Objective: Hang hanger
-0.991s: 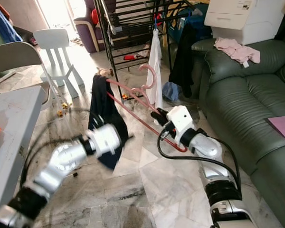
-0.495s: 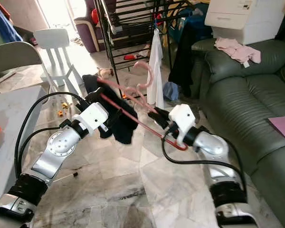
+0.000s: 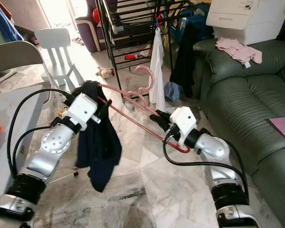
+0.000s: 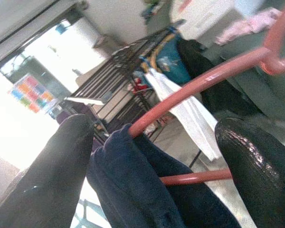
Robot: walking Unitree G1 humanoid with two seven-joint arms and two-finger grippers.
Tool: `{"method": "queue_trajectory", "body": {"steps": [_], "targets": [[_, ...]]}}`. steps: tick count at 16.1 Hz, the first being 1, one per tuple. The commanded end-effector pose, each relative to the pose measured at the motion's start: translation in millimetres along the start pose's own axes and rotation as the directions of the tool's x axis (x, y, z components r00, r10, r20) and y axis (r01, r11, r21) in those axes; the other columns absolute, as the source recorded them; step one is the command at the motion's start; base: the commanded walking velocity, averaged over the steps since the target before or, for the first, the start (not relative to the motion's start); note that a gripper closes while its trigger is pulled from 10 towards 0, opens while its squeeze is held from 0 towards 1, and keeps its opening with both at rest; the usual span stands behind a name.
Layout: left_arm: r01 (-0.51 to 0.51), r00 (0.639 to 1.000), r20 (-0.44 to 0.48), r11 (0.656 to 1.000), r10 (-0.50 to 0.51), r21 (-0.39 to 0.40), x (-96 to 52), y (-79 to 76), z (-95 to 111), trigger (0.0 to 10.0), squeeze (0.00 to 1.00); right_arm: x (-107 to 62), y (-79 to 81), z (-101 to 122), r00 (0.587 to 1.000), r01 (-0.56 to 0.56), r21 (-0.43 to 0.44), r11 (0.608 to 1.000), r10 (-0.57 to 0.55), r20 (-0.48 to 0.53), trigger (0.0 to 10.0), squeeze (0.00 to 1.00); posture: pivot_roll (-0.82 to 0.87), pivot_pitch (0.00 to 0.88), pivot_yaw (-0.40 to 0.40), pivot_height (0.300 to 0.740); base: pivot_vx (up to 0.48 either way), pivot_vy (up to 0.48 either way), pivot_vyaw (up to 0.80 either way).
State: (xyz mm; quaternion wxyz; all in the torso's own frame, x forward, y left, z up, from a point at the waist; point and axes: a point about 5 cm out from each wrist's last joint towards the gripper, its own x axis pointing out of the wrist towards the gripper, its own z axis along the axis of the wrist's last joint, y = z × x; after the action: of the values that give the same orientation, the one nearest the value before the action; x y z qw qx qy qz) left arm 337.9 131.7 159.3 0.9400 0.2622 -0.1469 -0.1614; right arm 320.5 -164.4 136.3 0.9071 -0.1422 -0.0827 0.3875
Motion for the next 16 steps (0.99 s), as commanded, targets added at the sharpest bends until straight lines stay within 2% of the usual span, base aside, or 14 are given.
{"method": "queue_trajectory", "body": {"steps": [1, 2, 4, 6, 8, 12, 16], "targets": [[-0.085, 0.995, -0.053, 0.994, 0.082, -0.062, -3.8, 7.7, -5, 10.0, 0.0, 7.4, -3.2, 14, 0.998, 0.015, -0.033, 0.999, -0.013, 0.067, 10.0, 0.0, -0.1, 0.0, 0.107, 0.74, 0.0, 0.0, 0.0], [-0.135, 0.987, -0.099, 0.982, 0.123, -0.129, -4.9, 6.7, -10, 10.0, 0.0, 8.1, -2.4, 15, 0.997, 0.016, -0.032, 0.999, -0.013, 0.071, 10.0, 0.0, -0.1, 0.0, 0.107, 0.74, 0.0, 0.0, 0.0], [-0.203, 0.97, -0.175, 0.956, 0.167, -0.211, -3.6, 5.7, -20, 10.0, 0.0, 8.6, -1.4, 16, 0.997, 0.012, -0.031, 0.999, -0.01, 0.075, 10.0, 0.0, -0.1, 0.0, 0.104, 0.74, 0.0, 0.0, 0.0], [-0.225, 0.963, -0.205, 0.939, 0.174, -0.261, 2.2, 4.1, -22, 10.0, 0.0, 9.5, -0.5, 17, 0.997, 0.011, -0.035, 0.999, -0.009, 0.08, 10.0, 0.0, -0.11, 0.0, 0.105, 0.74, 0.0, 0.0, 0.0], [-0.225, 0.961, -0.219, 0.935, 0.167, -0.274, 5.8, 2.3, -23, 10.0, 0.0, 9.8, -0.1, 18, 0.997, 0.009, -0.036, 0.999, -0.006, 0.083, 10.0, 0.0, -0.11, 0.0, 0.107, 0.74, 0.0, 0.0, 0.0], [-0.221, 0.966, -0.211, 0.909, 0.152, -0.354, 17.4, -4.8, -15, 10.0, 0.0, 9.1, 1.8, 18, 0.997, 0.003, -0.039, 0.999, 0.001, 0.083, 10.0, 0.0, -0.12, 0.0, 0.11, 0.74, 0.0, 0.0, 0.0], [-0.223, 0.964, -0.221, 0.896, 0.145, -0.384, 19.4, -8.2, -15, 10.0, 0.0, 10.5, 6.4, 19, 0.996, -0.019, -0.039, 0.999, 0.022, 0.087, 10.0, 0.0, -0.12, 0.0, 0.114, 0.74, 0.0, 0.0, 0.0]]}}
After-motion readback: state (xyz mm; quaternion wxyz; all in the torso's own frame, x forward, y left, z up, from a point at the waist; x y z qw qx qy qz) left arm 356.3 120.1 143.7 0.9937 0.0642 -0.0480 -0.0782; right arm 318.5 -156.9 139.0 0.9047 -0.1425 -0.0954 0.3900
